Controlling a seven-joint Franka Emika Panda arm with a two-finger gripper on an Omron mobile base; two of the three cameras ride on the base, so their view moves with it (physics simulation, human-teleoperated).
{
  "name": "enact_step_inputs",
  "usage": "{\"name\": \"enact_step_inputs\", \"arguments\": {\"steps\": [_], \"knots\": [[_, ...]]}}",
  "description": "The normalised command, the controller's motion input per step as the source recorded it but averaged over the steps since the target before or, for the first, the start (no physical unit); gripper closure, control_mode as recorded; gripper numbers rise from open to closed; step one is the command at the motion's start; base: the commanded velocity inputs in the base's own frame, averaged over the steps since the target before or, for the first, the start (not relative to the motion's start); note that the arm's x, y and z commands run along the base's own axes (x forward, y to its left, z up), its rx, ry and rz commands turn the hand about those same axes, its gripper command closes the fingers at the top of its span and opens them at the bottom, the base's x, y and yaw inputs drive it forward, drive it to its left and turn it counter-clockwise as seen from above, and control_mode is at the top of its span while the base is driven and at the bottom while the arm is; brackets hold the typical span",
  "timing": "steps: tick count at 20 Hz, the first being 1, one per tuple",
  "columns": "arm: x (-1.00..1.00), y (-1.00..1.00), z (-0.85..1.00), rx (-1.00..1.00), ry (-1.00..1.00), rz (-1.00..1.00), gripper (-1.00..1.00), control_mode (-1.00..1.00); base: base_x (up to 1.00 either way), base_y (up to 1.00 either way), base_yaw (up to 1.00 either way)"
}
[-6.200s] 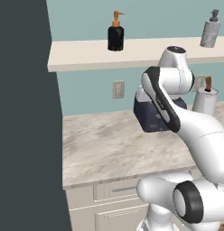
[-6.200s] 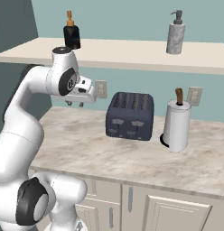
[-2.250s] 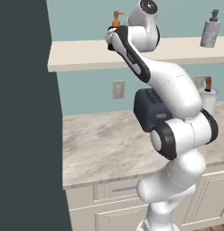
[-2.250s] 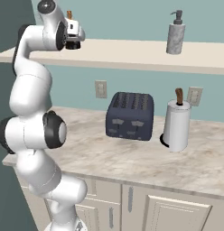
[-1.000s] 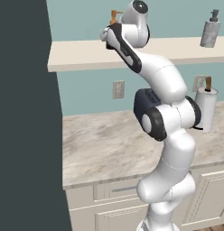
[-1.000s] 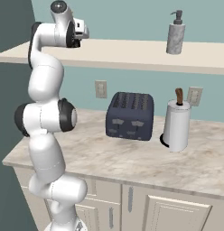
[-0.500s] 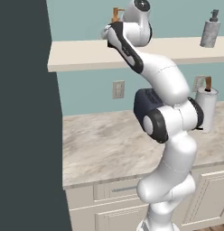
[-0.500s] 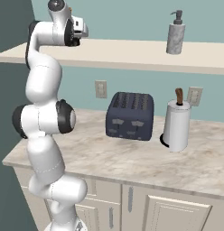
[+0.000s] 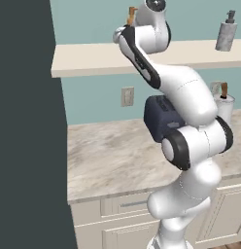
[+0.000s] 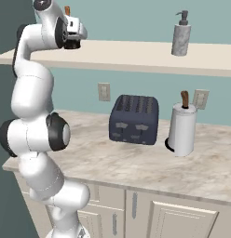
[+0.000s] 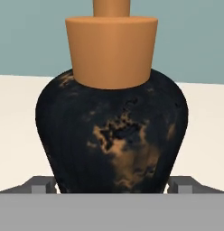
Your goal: Locate and retrieve the soap dispenser and soap dispenser from the cabinet. Place them next to the sink.
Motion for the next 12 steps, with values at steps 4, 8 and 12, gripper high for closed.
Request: {"name": "enact_step_inputs", "arguments": {"steps": [4,8,12], "knots": [[-0.92,-0.37,0.00,0.00,0.00,-0.08,1.00,-1.00,0.00,0.00,0.00],[-0.99,-0.39,0.00,0.00,0.00,-0.05,1.00,-1.00,0.00,0.00,0.00],[-1.00,-0.28,0.00,-0.02,0.00,-0.01,1.00,-1.00,0.00,0.00,0.00]]}}
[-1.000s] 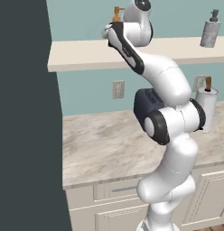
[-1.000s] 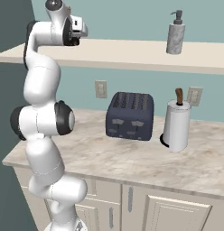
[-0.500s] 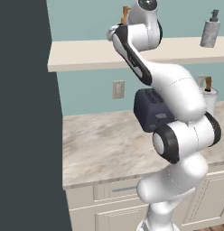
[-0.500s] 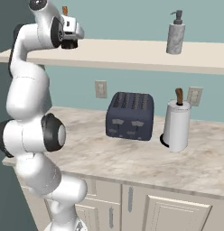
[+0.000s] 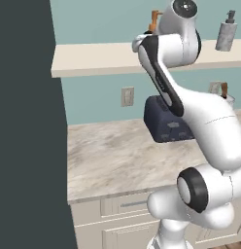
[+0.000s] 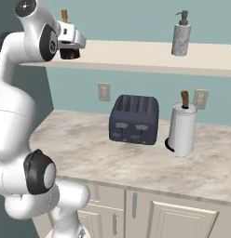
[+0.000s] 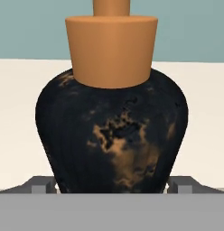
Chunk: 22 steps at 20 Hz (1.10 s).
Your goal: Locate and retrieve the soap dispenser and soap dispenser from the cabinet. Place them next to the sink.
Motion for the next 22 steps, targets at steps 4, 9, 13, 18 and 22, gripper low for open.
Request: {"name": "enact_step_inputs", "arguments": {"steps": [4,9,13,18,22], "knots": [[-1.00,-0.30,0.00,-0.01,0.00,0.00,1.00,-1.00,0.00,0.00,0.00],[-1.00,-0.36,-0.01,-0.02,0.00,0.00,1.00,-1.00,0.00,0.00,0.00],[-1.00,-0.40,-0.18,-0.02,0.00,0.00,1.00,-1.00,0.00,0.00,0.00],[-0.89,-0.45,-0.36,0.00,0.00,0.00,1.00,-1.00,0.00,0.00,0.00],[-0.57,-0.39,-0.37,-0.04,0.04,0.00,1.00,-1.00,0.00,0.00,0.00]]}}
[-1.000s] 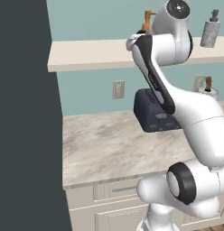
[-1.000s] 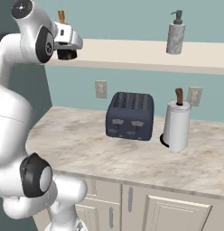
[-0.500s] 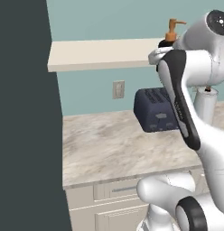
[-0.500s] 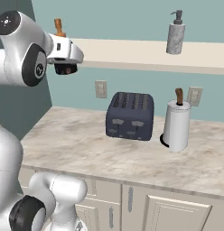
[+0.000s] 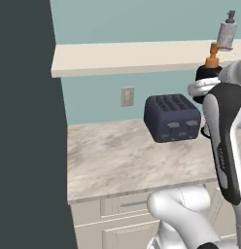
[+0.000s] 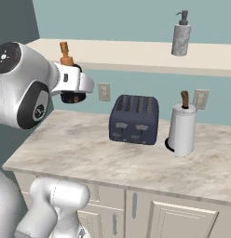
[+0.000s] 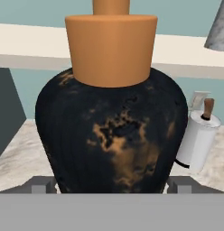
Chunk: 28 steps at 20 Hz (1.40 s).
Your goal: Locate and retrieve the soap dispenser and soap dispenser from the cabinet. Place them next to the sink.
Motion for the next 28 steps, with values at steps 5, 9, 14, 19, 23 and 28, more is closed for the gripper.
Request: {"name": "enact_step_inputs", "arguments": {"steps": [5,9,14,19,23,28], "knots": [[-0.45,-0.33,-0.37,-0.06,0.05,0.00,1.00,-1.00,0.00,0.00,0.00],[-0.23,-0.10,-0.24,-0.05,0.06,0.00,1.00,-1.00,0.00,0.00,0.00],[-0.04,0.00,-0.05,0.00,0.01,0.00,1.00,-1.00,0.00,0.00,0.00],[0.00,0.00,0.00,0.00,0.00,0.00,1.00,-1.00,0.00,0.00,0.00],[0.00,0.00,0.00,0.00,0.00,0.00,1.00,-1.00,0.00,0.00,0.00],[0.00,0.00,0.00,0.00,0.00,0.00,1.00,1.00,0.00,-0.02,0.00]]}}
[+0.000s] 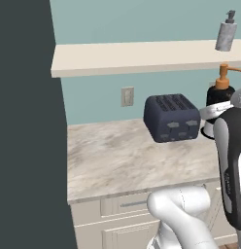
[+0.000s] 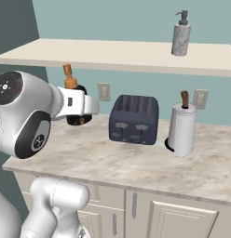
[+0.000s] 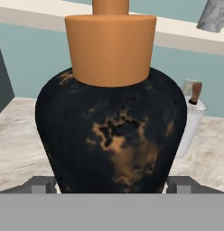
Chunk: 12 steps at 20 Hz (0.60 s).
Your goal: Locate and retrieve the soap dispenser and soap dispenser from the cabinet. Place them next to the sink.
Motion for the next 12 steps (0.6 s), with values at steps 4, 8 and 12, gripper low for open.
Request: {"name": "enact_step_inputs", "arguments": {"steps": [4,8,12], "knots": [[0.00,0.00,0.00,0.00,0.00,0.00,1.00,1.00,0.01,-0.18,-0.02],[0.00,0.00,0.00,0.00,0.00,0.00,1.00,1.00,0.03,-0.37,0.00],[0.00,0.00,0.00,0.00,0.00,0.00,1.00,1.00,0.13,-0.42,0.01]]}}
